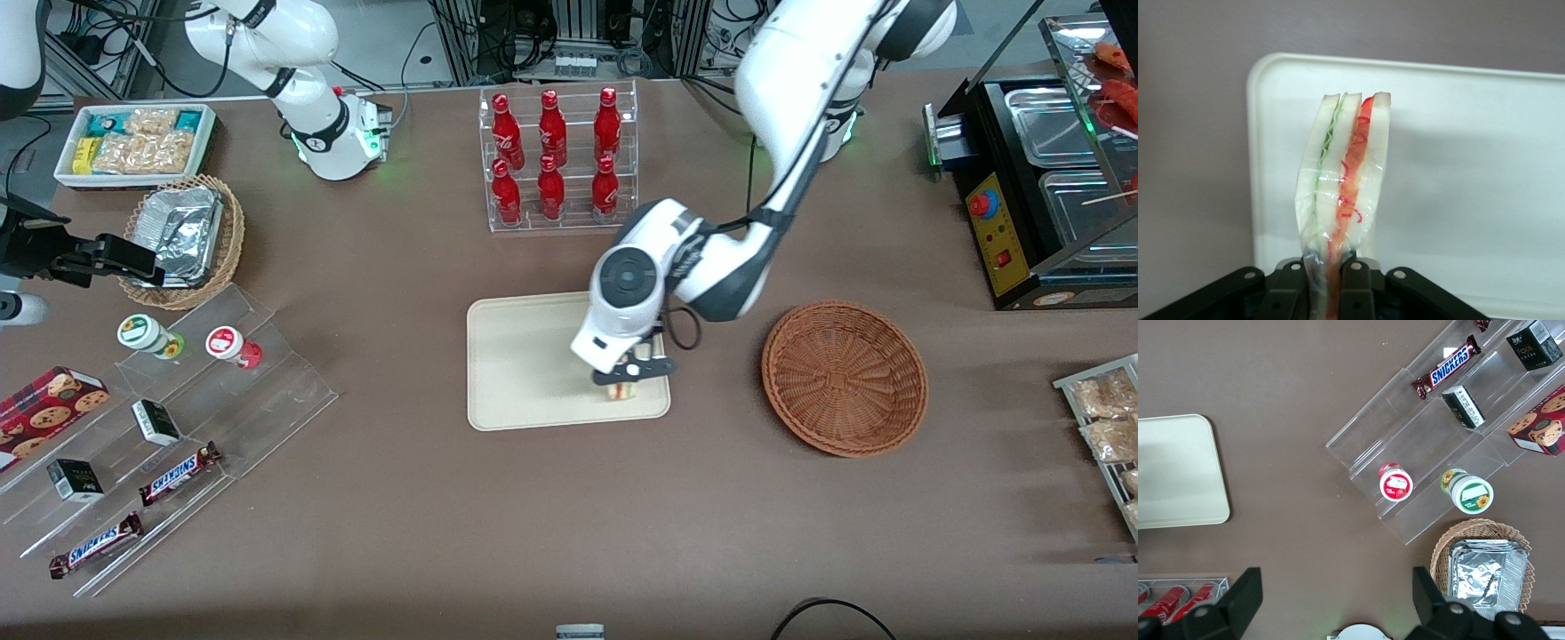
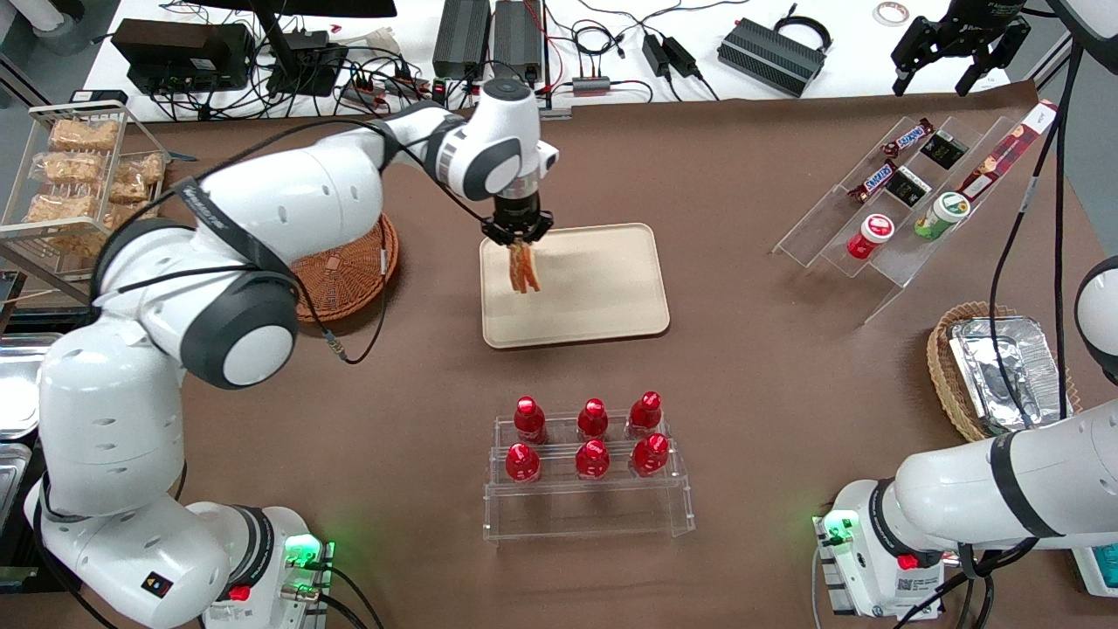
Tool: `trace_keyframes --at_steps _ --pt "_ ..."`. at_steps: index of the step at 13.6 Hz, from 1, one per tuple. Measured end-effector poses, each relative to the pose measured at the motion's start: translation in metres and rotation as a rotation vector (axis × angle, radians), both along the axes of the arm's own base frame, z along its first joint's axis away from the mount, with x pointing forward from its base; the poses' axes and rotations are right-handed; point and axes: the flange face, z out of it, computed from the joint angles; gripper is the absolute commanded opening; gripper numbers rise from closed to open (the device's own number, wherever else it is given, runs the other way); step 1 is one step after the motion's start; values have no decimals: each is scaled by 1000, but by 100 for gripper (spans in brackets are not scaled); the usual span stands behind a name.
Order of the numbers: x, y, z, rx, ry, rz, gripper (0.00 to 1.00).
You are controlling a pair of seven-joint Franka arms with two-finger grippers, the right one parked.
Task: Place sandwich from basket to tray
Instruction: 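Lift the sandwich and carry it with the left gripper over the tray, then lower the sandwich onto the tray and open the left gripper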
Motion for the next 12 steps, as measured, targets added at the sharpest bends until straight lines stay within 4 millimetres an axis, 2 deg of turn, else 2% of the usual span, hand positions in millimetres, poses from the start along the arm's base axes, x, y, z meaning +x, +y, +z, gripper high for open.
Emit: trace_keyframes --at_steps 4,6,9,10,11,12 --pt "-13 -40 -18 -2 -1 9 0" --pt "-19 -50 -27 2 4 11 0" --pt "-19 -54 -36 7 9 23 2" --pt "-20 -56 -39 8 10 25 26" --pt "-20 -57 -41 10 11 31 60" --pt "-21 -58 -42 11 11 37 100"
